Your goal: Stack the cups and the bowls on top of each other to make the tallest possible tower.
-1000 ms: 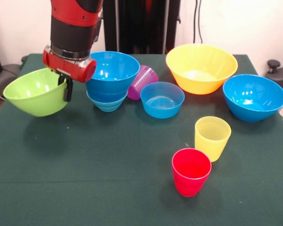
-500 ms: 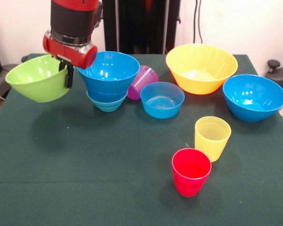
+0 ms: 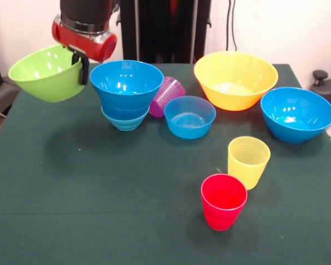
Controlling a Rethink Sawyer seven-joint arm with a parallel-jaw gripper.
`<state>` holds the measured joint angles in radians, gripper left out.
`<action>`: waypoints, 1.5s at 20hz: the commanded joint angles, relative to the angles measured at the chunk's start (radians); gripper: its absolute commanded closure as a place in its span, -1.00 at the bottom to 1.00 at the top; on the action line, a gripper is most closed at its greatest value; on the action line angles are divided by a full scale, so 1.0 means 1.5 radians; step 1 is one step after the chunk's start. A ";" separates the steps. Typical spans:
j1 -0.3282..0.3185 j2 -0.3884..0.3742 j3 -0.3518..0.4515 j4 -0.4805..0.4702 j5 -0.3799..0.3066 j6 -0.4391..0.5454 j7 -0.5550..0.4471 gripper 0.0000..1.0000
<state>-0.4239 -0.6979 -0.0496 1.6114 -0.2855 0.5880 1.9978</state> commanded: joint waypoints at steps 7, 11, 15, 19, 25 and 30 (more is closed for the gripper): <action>0.028 -0.069 0.054 0.043 0.018 0.147 -0.026 1.00; 0.033 -0.085 0.052 0.044 0.020 0.172 -0.024 1.00; 0.042 -0.090 0.050 0.048 0.021 0.173 -0.007 1.00; 0.051 -0.089 0.049 0.058 0.028 0.163 0.015 1.00; 0.070 -0.088 0.039 0.076 0.042 0.144 0.044 1.00; 0.084 -0.084 0.031 0.083 0.053 0.129 0.057 1.00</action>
<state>-0.3325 -0.8390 -0.0496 1.6526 -0.2304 0.7539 1.9978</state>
